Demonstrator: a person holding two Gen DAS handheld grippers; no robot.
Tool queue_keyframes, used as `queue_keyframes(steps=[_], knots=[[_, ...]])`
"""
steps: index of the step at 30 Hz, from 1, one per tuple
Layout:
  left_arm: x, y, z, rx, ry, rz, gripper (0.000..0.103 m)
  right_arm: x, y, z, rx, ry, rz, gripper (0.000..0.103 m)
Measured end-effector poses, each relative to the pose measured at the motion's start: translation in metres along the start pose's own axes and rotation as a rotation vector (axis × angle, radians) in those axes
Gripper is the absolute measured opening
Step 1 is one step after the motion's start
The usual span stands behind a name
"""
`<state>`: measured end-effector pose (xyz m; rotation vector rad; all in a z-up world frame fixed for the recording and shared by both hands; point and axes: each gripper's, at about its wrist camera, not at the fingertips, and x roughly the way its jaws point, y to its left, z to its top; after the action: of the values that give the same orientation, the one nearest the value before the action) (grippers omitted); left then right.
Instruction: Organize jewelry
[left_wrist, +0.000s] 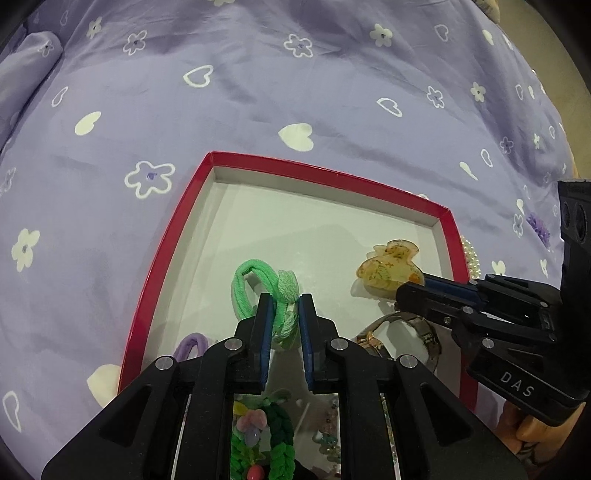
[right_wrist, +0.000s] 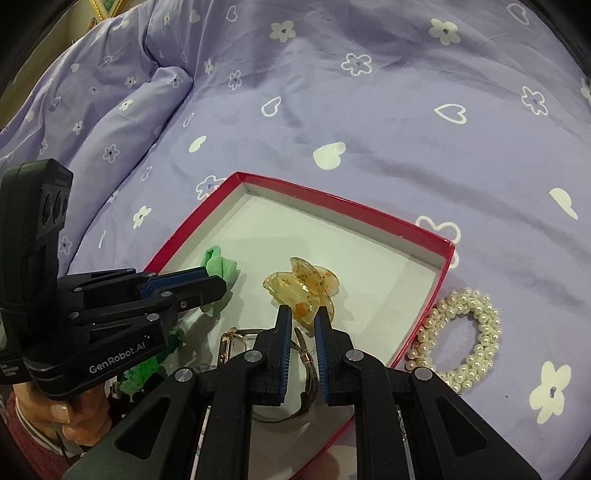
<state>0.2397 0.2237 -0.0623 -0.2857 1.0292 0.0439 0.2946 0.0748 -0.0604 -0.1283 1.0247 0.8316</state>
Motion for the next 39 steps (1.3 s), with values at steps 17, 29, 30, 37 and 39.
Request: queue_keyframes(steps=[17, 29, 30, 37, 39], knots=[[-0.002, 0.0, 0.0, -0.011, 0.02, 0.029, 0.037, -0.005, 0.0, -0.002, 0.011, -0.014, 0.016, 0.023], [-0.045, 0.01, -0.013, -0.023, -0.061, 0.081, 0.058, -0.048, 0.007, -0.01, 0.008, -0.101, 0.009, 0.045], [-0.05, 0.013, -0.016, -0.038, -0.072, 0.075, 0.059, -0.054, 0.008, -0.013, 0.015, -0.118, 0.01, 0.048], [-0.092, 0.023, -0.047, -0.135, -0.152, 0.065, 0.088, -0.085, 0.018, -0.034, 0.074, -0.201, 0.061, 0.071], [-0.103, 0.025, -0.055, -0.158, -0.169, 0.057, 0.089, -0.093, 0.021, -0.04, 0.088, -0.22, 0.087, 0.078]])
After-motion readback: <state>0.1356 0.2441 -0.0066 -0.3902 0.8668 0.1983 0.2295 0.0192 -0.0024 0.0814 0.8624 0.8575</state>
